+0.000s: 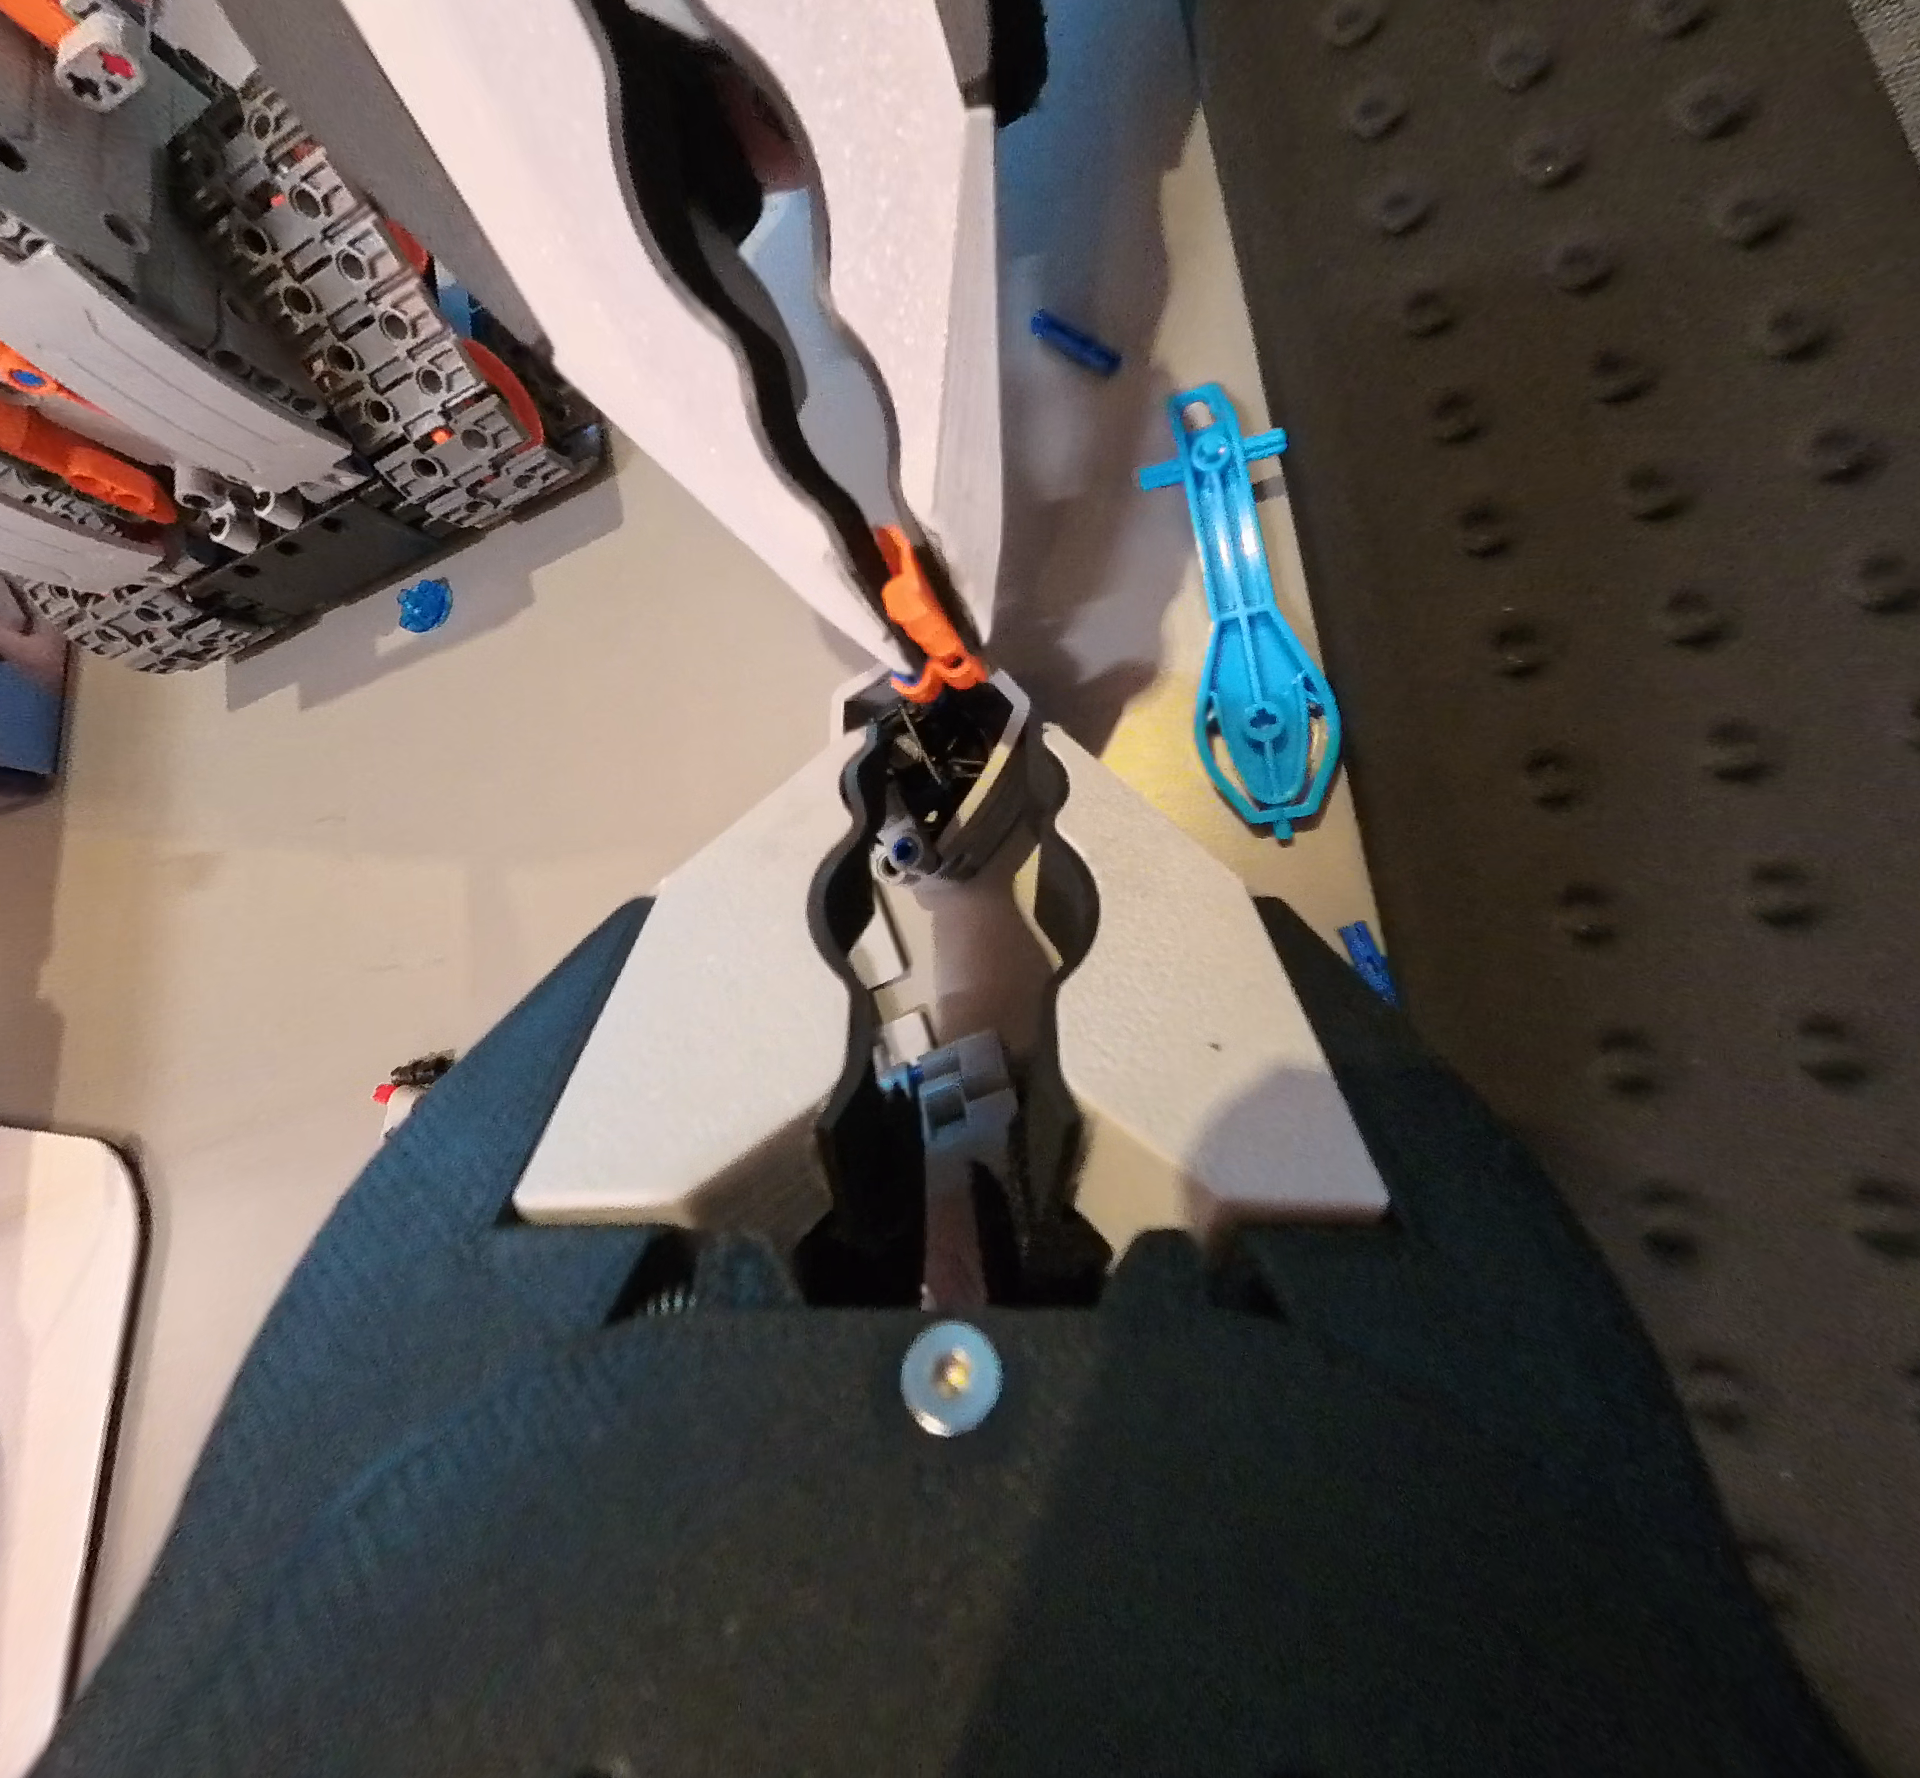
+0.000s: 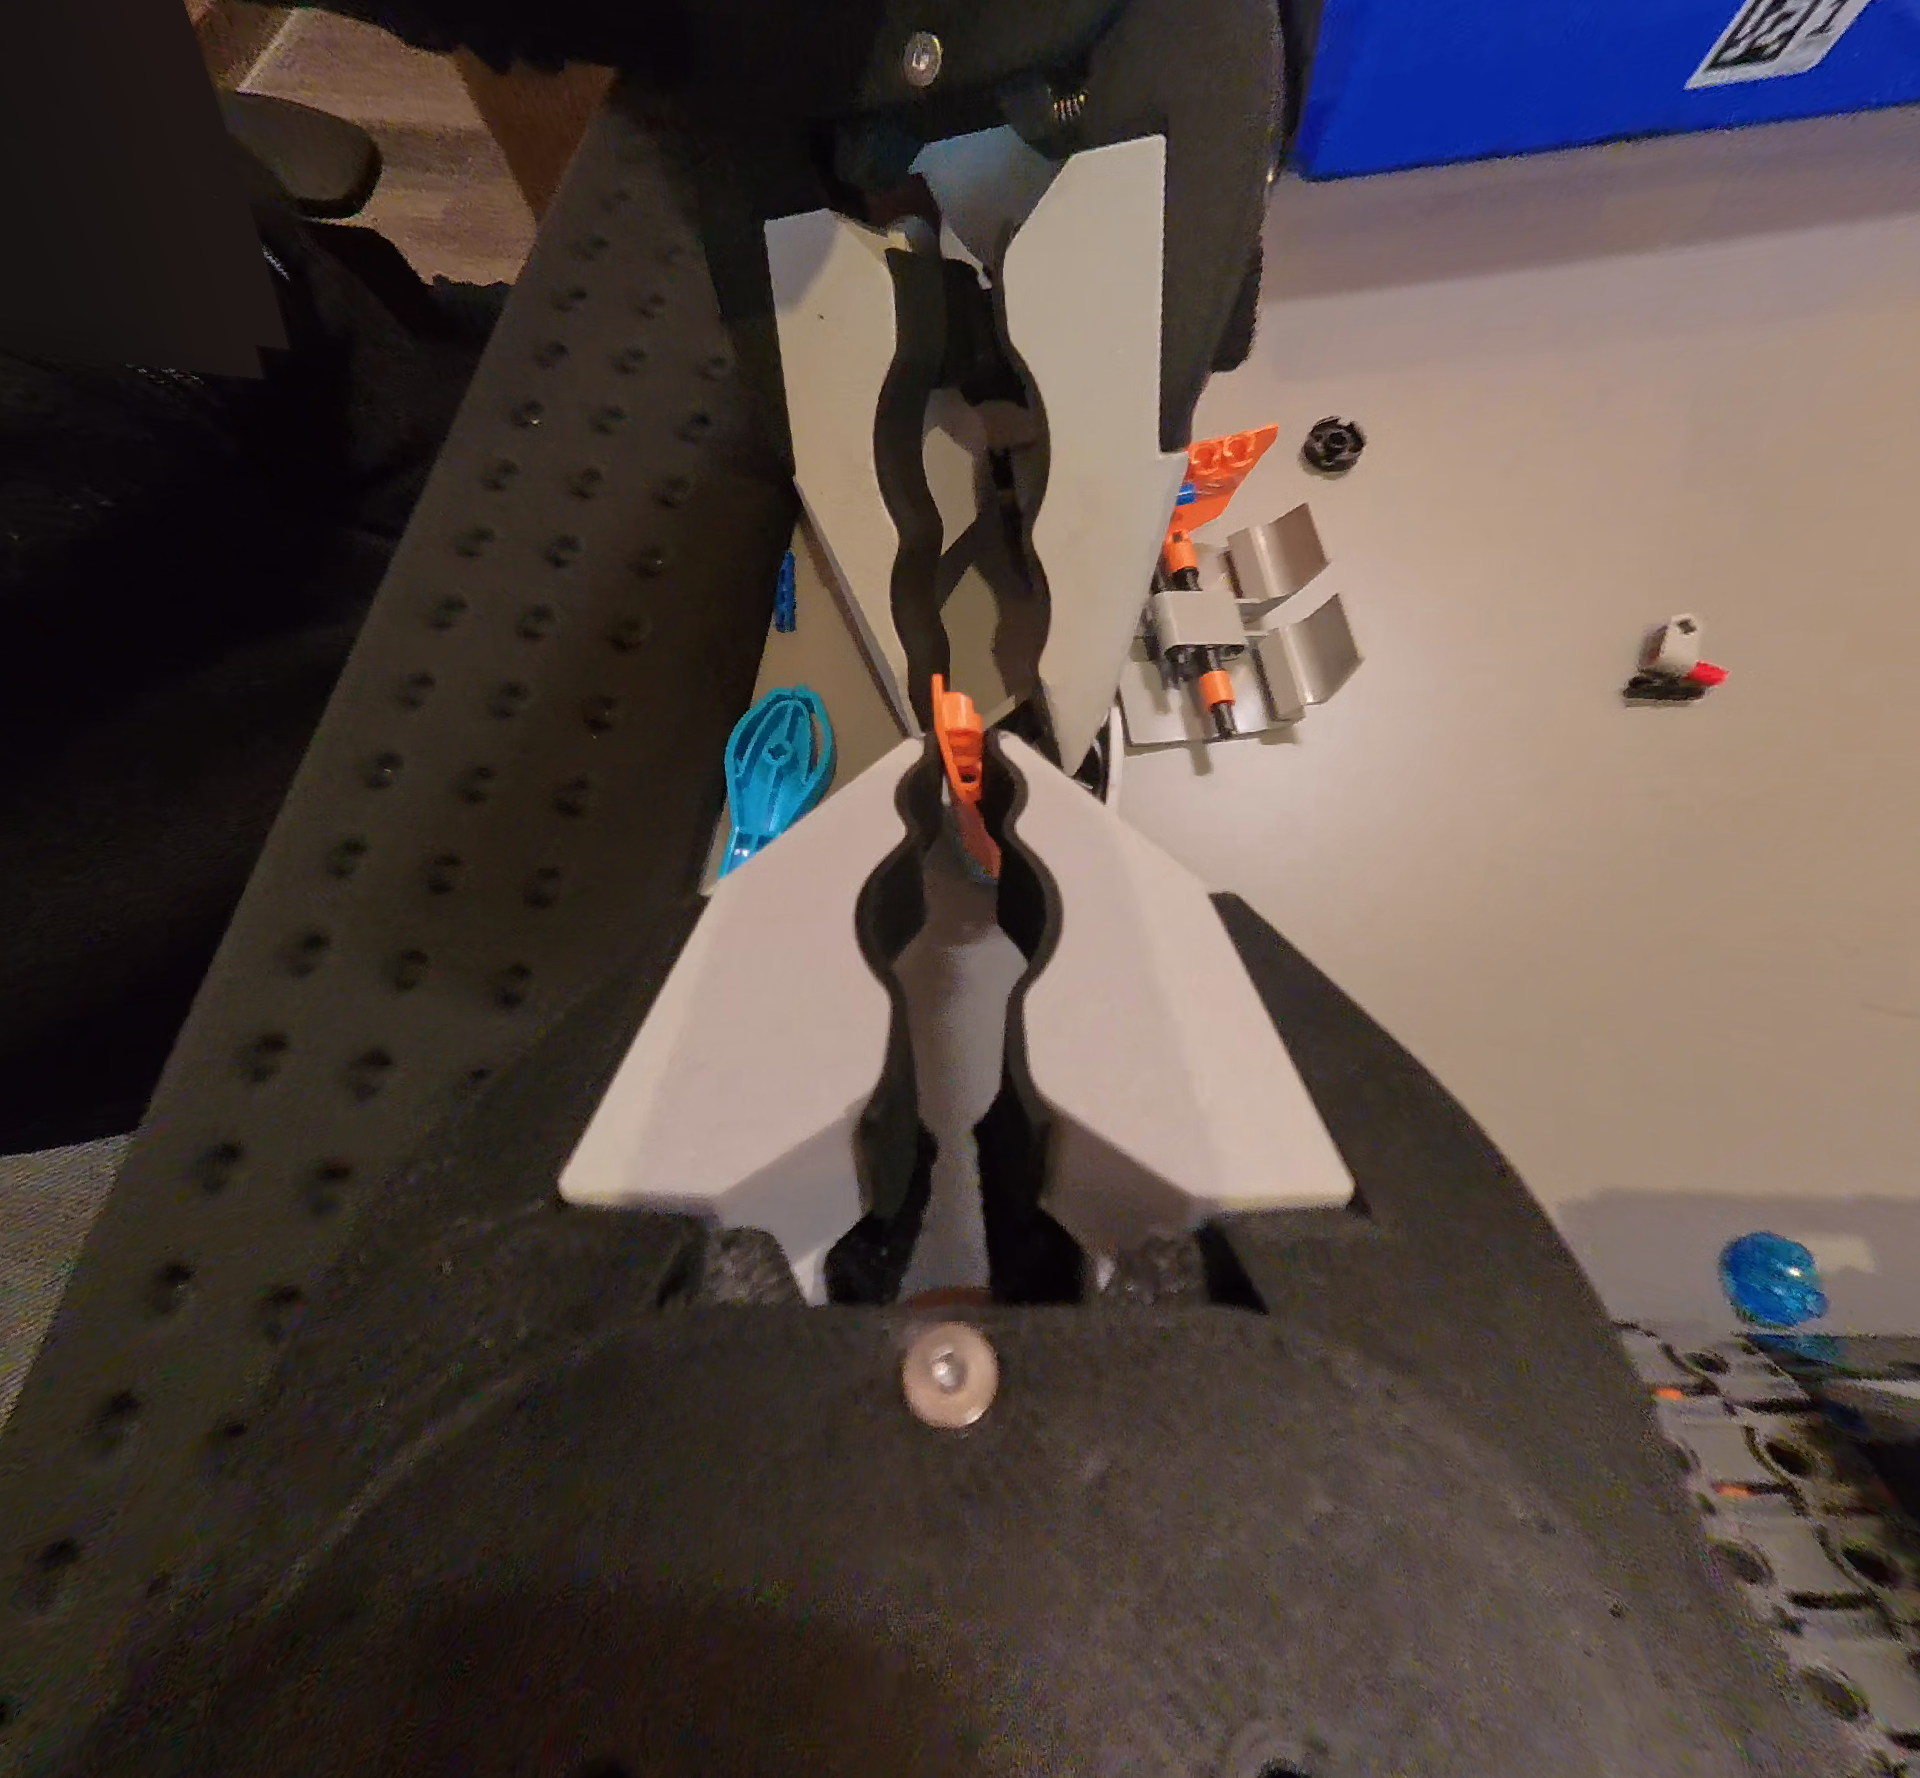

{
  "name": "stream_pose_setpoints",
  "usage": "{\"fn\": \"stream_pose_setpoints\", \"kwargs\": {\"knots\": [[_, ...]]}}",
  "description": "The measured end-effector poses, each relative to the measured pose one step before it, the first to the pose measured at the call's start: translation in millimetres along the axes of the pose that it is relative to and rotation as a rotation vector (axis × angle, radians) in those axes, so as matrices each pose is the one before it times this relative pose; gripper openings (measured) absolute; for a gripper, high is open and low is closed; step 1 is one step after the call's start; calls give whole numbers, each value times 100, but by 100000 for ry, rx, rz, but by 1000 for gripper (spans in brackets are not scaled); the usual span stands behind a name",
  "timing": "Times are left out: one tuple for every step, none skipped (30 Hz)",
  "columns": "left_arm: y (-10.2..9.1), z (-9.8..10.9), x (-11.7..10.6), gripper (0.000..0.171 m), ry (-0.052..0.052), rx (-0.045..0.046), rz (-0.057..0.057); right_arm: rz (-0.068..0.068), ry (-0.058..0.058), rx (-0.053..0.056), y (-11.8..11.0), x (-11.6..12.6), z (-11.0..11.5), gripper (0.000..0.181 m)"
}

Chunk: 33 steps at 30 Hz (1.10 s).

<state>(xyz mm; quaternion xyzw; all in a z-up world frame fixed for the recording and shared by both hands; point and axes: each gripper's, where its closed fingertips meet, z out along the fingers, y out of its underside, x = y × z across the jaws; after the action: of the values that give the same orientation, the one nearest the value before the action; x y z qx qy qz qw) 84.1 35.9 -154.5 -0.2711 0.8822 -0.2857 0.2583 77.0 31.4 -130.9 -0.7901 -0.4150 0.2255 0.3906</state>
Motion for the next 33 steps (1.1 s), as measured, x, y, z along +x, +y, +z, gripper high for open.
{"fn": "stream_pose_setpoints", "kwargs": {"knots": [[-45,49,-53,23,-155,571,-457,-467,-301,1042,-52,-75,-120,7],[-21,27,-8,23,-278,-121,43,-53,-679,1112,-151,-174,-131,18],[0,11,-28,23,-341,-539,409,-857,712,-14,-59,-15,-150,20],[-11,14,-34,23,-138,-208,29,-1537,2022,-483,13,156,-200,20],[-9,13,-36,23,-62,164,-79,-906,1232,470,-116,102,-245,20],[-31,-1,25,23,445,403,-200,-1083,905,460,-76,41,-184,9],[-38,-1,6,24,416,261,-472,-1655,1664,-636,78,110,-14,4],[50,-15,-40,24,-210,-310,192,-725,1081,-740,76,86,25,4],[54,-17,-106,25,-639,-290,186,-102,695,-670,88,99,-41,4],[-6,-18,-49,25,-281,49,-126,-715,385,-467,133,39,-67,4],[-24,-16,24,24,-34,75,229,-928,120,-273,89,-59,-40,4],[-59,-29,-1,22,-249,39,294,-803,-34,-413,67,-102,-31,4],[-22,16,-20,21,-299,-61,-58,-831,443,-600,62,-32,-21,4],[-16,24,3,22,-181,129,-37,-616,502,-911,42,-9,-8,4],[-7,9,12,21,-57,18,45,-372,183,-1005,3,-48,39,4],[22,4,-6,21,-38,-133,-44,77,-3,-978,-23,-20,49,4],[11,3,-14,22,38,70,-281,204,-11,-1118,-12,15,39,4],[19,15,1,22,-6,31,-211,57,-48,-1109,-29,17,54,4],[2,18,-6,22,20,131,-302,229,-154,-1117,-32,-2,57,4],[-5,7,-1,22,42,159,-280,317,-242,-1177,-27,-14,38,4],[3,13,-3,23,39,95,-114,646,-464,-988,-11,1,40,4],[0,-11,9,22,96,48,-167,759,-735,-800,-8,-24,35,4],[5,8,-4,23,-41,60,-75,816,-807,-943,25,-13,10,4],[0,10,-2,22,-81,-4,2,710,-898,-1021,10,1,14,4],[4,-12,2,22,84,-28,4,859,-1257,-811,-23,1,47,4],[11,-1,-1,23,109,45,-147,886,-1509,-829,-42,5,63,4],[-8,2,-5,23,114,156,-317,292,-1728,-1390,-45,-6,68,4],[7,-19,10,23,141,21,8,-696,-1467,-2006,-59,-37,95,4],[20,-19,21,22,104,-143,203,-1162,-1249,-1998,-81,-52,130,4],[1,-13,2,23,209,44,-259,-814,-1739,-1394,-129,-65,170,4],[7,-18,3,22,282,-3,-561,-726,-1312,-807,-115,20,132,4],[32,-22,-15,22,65,35,-11,-55,-773,-167,-32,41,-4,5],[2,8,-1,23,102,462,-145,470,-763,575,83,-1,-91,5]]}}
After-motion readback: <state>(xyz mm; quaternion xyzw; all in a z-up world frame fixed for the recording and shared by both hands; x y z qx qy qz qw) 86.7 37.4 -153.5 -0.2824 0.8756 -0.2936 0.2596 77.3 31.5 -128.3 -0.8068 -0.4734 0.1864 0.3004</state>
